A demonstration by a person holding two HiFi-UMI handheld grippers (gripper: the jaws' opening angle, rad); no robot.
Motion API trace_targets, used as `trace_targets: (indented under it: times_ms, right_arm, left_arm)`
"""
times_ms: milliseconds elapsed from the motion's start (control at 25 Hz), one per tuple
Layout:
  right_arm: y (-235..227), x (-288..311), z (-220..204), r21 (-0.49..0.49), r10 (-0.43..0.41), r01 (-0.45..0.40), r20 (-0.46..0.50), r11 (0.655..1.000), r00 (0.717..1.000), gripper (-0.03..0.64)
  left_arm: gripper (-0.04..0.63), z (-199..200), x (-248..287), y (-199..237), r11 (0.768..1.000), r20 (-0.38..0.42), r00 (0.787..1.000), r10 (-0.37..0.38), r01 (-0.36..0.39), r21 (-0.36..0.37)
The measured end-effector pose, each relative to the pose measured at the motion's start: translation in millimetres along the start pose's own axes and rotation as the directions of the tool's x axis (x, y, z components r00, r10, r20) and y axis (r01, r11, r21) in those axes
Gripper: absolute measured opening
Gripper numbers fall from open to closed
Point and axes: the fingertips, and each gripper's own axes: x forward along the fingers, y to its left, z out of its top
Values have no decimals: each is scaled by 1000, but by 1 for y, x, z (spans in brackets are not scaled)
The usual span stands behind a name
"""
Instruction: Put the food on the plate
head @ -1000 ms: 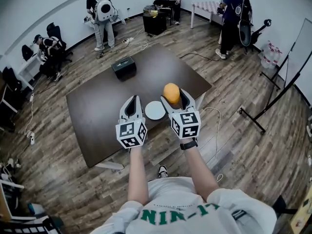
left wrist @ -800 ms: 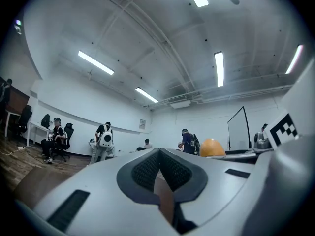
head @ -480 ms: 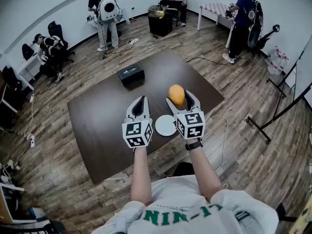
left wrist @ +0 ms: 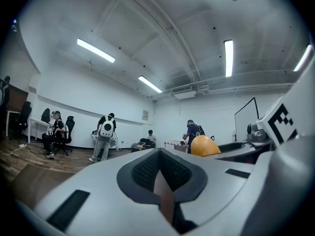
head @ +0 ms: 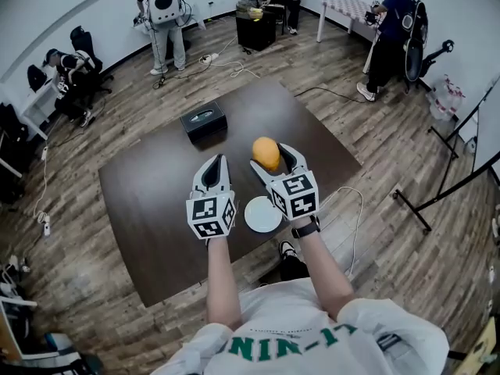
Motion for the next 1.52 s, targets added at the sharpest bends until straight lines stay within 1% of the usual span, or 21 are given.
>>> trace_targets:
  times_ms: [200, 320, 480, 760, 880, 1160, 1360, 1520]
  right_arm:
    - [-7, 31, -32, -8, 52, -53, -90, 999, 995, 336]
    - [-12, 46, -58, 15, 73, -72, -146, 997, 986, 336]
    - [-13, 61, -95, 74, 109, -95, -219, 993, 970, 336]
    - [-10, 79, -151, 98, 141, -116, -320, 988, 937, 336]
    - [-8, 83, -175, 106, 156, -126, -362, 986, 919, 337]
    - [2, 86, -225, 117, 185, -147, -450, 982, 874, 338]
    - [13, 87, -267, 153, 227, -172, -515, 973, 826, 337]
    - [20, 83, -297, 165, 245, -182, -563, 969, 790, 337]
  left_arm:
    - [9, -31, 26, 8, 1000, -53, 999, 11, -13, -22]
    - [9, -50, 36, 11, 999, -86, 996, 14, -18, -45]
    - [9, -71, 42, 18, 995, -109, 994, 14, -25, -101]
    - [9, -117, 50, 27, 992, -195, 981, 21, -45, -120]
    - [9, -131, 53, 30, 989, -214, 977, 22, -53, -139]
    - [9, -159, 53, 32, 986, -257, 966, 26, -66, -150]
    - [9, -177, 54, 35, 978, -279, 960, 22, -78, -191]
    - [9, -185, 54, 38, 976, -289, 957, 31, -92, -199]
